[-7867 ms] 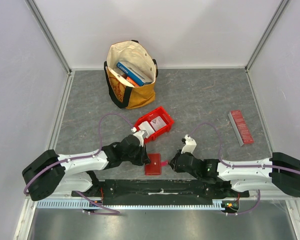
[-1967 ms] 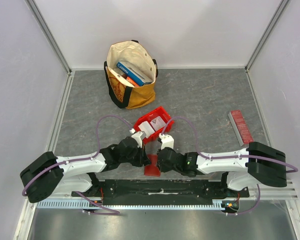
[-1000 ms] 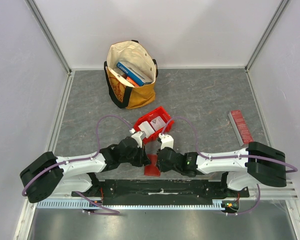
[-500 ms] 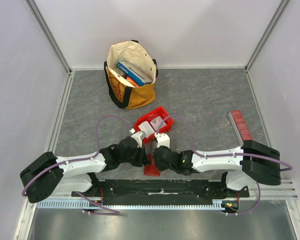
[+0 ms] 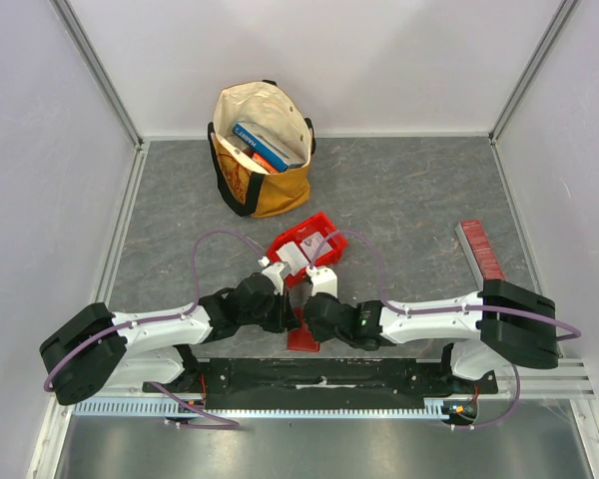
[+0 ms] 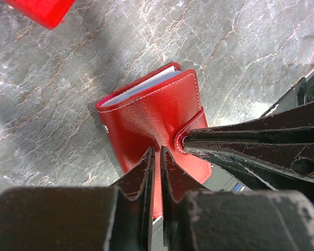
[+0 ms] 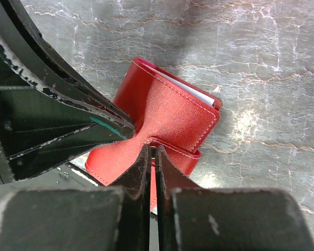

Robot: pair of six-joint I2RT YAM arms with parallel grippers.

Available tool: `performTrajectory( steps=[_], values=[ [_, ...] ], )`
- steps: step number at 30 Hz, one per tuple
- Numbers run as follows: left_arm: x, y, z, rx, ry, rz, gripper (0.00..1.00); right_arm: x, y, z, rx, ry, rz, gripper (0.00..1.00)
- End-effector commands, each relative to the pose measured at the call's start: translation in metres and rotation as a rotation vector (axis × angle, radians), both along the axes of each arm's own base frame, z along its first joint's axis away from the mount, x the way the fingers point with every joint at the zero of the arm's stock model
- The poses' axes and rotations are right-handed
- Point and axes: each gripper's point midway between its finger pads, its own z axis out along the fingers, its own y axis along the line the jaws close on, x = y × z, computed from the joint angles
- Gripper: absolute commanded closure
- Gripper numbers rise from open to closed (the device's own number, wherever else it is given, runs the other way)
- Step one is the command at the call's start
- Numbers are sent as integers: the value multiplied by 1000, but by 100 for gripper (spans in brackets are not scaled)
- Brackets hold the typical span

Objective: Put the credit cards into the card holder
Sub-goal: Close the card holder at the center of the board.

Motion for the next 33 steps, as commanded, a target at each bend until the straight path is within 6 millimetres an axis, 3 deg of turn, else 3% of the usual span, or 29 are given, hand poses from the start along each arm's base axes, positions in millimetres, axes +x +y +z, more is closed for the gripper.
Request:
performTrajectory(
  steps=[1,7,17,23,28,30,33],
  values=[
    [-1,1,1,-6,-2,8,87,-19,-12,-30,-105,58,27,97],
    [-1,2,0,-6,0,11,87,-23,-24,-44,-170,68,-9,98],
    [-2,2,0,-5,2,11,87,-22,-50,-52,-332,64,-48,99],
    [-3,2,-1,-8,3,11,87,-28,-54,-62,-369,77,-37,99],
    [-2,2,1,-11,-3,12,87,-15,-44,-43,-299,6,-69,95],
    [0,2,4,-20,-13,16,87,-4,-36,-23,-253,-53,-86,86],
    [4,2,12,-41,-42,34,75,13,-29,11,-179,-153,-117,75]
  ],
)
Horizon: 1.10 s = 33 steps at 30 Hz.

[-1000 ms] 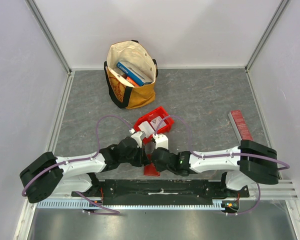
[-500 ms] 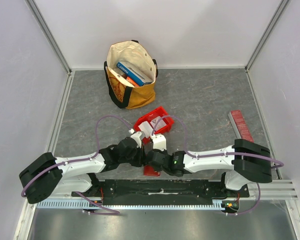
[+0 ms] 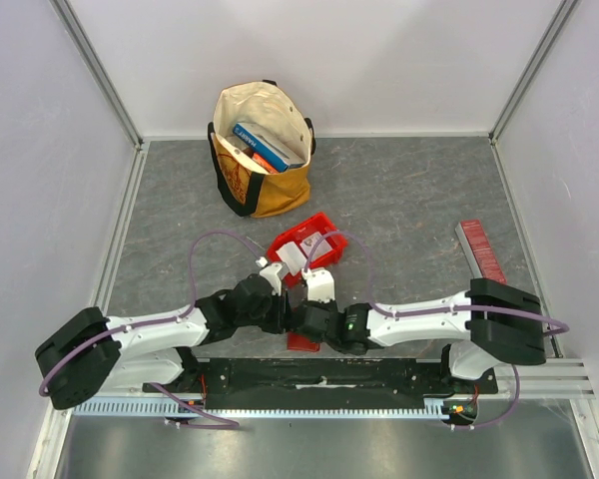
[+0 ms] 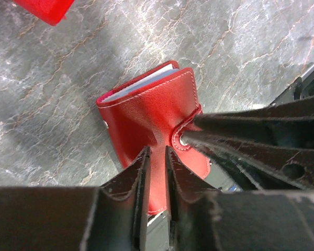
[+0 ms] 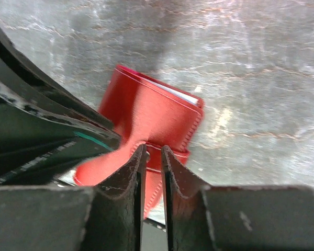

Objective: Put the credit cards into the card holder
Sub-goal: Close the card holder at the center of the board, then reset both arms

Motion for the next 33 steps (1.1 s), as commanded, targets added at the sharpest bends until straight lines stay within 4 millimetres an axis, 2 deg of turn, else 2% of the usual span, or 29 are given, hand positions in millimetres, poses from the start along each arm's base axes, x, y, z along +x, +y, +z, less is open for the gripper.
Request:
performTrajectory(
  steps=[1,3,6,8,10,16,20,26,33],
  values=[
    [5,0,13,-41,-42,34,72,14,-30,23,-67,-114,-36,68],
    [10,3,20,-49,-71,61,60,22,-32,41,-31,-160,-60,59],
    [20,14,30,-42,-126,128,43,36,-45,58,9,-208,-118,36],
    [26,26,33,-20,-155,185,32,46,-64,64,37,-216,-169,25],
    [32,39,38,10,-185,240,15,54,-85,63,52,-214,-224,16],
    [51,78,48,133,-253,415,13,80,-149,67,119,-225,-400,4],
    [60,95,53,157,-266,480,11,91,-173,74,139,-241,-447,2],
    [73,116,60,142,-264,545,11,99,-192,62,102,-209,-487,2],
    [78,134,52,147,-213,588,10,100,-186,52,112,-170,-454,2]
  ],
)
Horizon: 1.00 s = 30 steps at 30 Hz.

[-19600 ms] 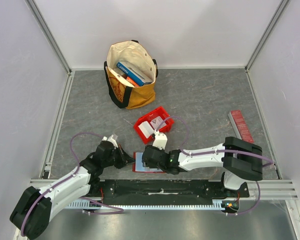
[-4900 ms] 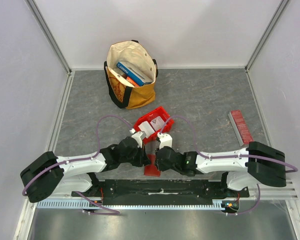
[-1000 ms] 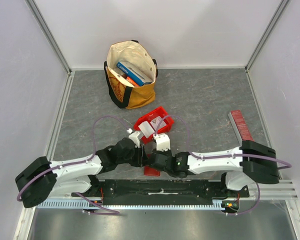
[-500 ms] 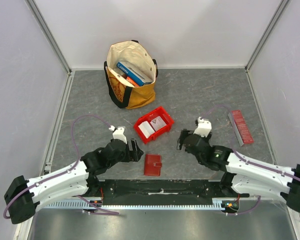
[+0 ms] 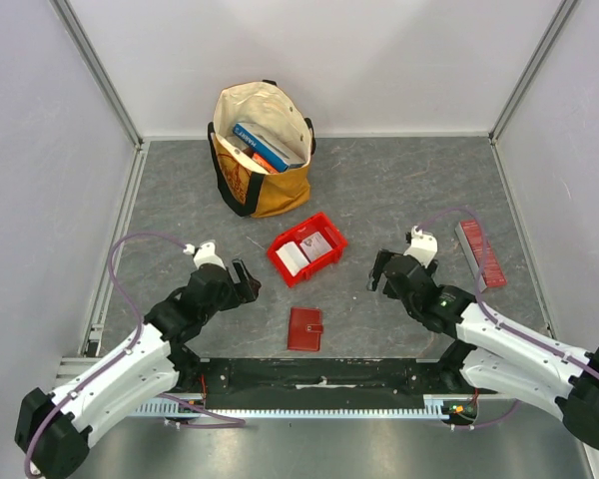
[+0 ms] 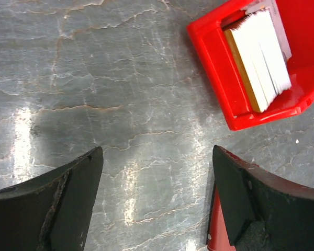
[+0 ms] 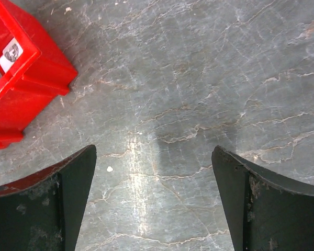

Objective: Put the credit cards into the card holder
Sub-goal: Reset both arms

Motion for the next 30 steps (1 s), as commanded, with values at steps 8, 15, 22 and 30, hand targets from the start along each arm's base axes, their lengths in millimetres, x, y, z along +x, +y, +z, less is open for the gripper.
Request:
performTrajectory(
  steps=[8,15,22,30],
  values=[
    [25,31,17,2,-13,123,2,14,0,-6,-14,17,15,2],
    [76,78,34,-40,-18,309,2,63,-58,-1,35,33,-175,2],
    [105,117,56,66,-91,454,2,100,-133,14,-138,-131,-430,2],
    [108,128,47,123,-130,481,3,121,-166,36,-327,-348,-496,2]
  ],
)
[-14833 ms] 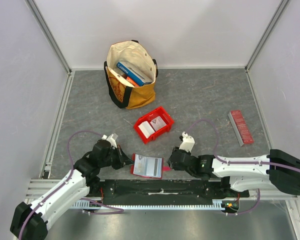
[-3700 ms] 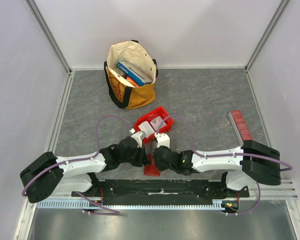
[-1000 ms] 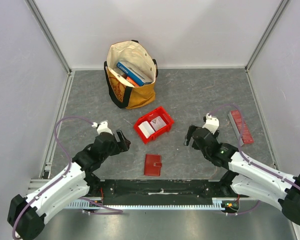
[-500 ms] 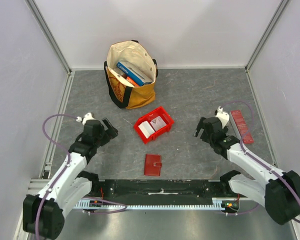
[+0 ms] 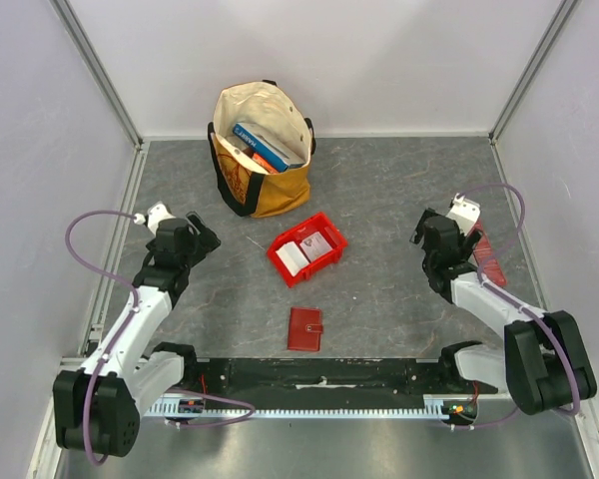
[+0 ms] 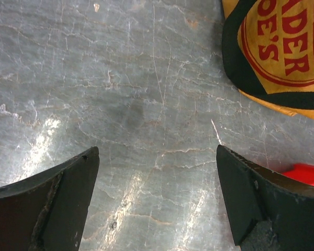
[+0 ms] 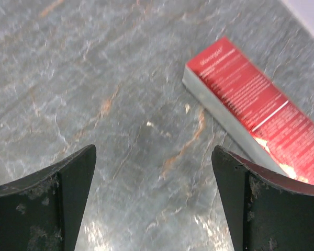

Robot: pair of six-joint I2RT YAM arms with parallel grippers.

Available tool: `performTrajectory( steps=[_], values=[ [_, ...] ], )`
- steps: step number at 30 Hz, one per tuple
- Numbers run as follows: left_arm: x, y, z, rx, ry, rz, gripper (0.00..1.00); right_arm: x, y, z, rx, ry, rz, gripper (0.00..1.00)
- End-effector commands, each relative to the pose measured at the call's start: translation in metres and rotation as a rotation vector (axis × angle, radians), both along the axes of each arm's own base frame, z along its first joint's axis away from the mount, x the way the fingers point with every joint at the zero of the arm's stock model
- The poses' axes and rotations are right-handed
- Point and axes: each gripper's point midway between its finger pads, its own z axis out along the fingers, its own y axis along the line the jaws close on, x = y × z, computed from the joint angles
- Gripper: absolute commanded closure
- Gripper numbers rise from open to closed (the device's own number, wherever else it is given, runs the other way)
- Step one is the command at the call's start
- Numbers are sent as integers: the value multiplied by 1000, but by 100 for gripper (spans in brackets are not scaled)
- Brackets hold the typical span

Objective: Put the credit cards into the card holder
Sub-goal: Reset both arms

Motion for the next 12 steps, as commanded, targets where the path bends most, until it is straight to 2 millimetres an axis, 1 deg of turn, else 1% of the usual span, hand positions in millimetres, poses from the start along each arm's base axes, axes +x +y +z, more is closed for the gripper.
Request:
performTrajectory(
  steps=[1,2,3,4,5,6,7,8,9,10,11,12],
  values=[
    [9,12,2,68,-64,24,3,16,-26,31,-169,-240,-57,2],
    [8,12,-1,68,-59,24,3,16,-28,29,-185,-271,-57,2],
    [8,12,-4,73,-52,21,3,13,-33,16,-205,-252,-72,2],
    [8,13,-7,76,-48,25,3,13,-40,18,-217,-258,-115,2],
    [8,15,-7,85,-45,28,3,19,-39,16,-209,-231,-102,2],
    [9,16,-7,90,-47,32,3,24,-41,17,-208,-253,-92,2],
    [10,16,-7,101,-44,27,3,30,-39,25,-197,-303,-84,2],
    [12,16,-6,106,-54,20,3,35,-42,18,-183,-304,-68,2],
    [13,17,-7,113,-59,20,3,45,-41,11,-173,-291,-32,2],
    [16,17,-4,118,-74,20,3,49,-35,8,-185,-253,-16,2],
    [18,19,-1,125,-84,26,3,49,-33,4,-179,-229,2,2],
    [20,22,1,132,-87,43,3,49,-32,7,-178,-258,13,2]
  ],
)
